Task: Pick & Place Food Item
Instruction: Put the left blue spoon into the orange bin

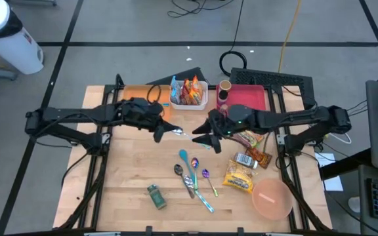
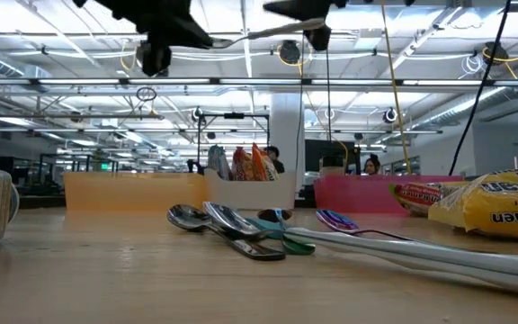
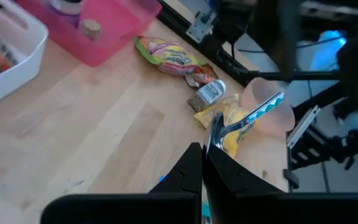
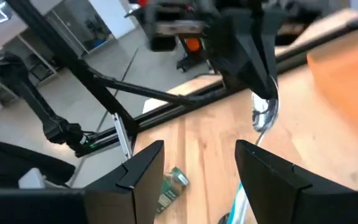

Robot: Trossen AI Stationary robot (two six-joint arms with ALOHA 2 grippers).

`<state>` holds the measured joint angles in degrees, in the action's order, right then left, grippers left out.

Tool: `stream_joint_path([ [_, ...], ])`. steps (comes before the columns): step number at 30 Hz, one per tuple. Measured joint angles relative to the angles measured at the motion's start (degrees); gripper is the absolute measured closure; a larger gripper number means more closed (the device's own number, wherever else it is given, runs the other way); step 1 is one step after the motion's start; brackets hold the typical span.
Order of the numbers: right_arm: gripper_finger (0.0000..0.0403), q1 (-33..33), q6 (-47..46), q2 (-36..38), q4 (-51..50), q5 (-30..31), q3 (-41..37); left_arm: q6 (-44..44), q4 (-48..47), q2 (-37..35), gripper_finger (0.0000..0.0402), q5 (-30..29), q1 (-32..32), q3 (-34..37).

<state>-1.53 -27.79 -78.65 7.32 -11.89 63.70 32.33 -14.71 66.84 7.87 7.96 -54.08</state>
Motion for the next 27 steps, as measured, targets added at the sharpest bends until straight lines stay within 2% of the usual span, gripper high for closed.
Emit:
stream_joint_path([
  [13, 0.0221, -3.0, -1.8, -3.1, 2.7, -0.2, 0.0, -11.2, -16.2, 13.2, 0.0400, -1.0, -2.9, -20.8],
  [20, 0.0248, -3.4, -1.9, -3.1, 2.5, -0.2, 0.0, -13.2, -16.8, 15.2, 0.0399, -1.0, -2.9, -24.2],
  [27, 0.0297, -3.4, -1.7, -3.1, 0.9, -0.2, 0.0, -13.7, -16.9, 15.2, 0.0399, -1.0, -2.9, -24.6],
])
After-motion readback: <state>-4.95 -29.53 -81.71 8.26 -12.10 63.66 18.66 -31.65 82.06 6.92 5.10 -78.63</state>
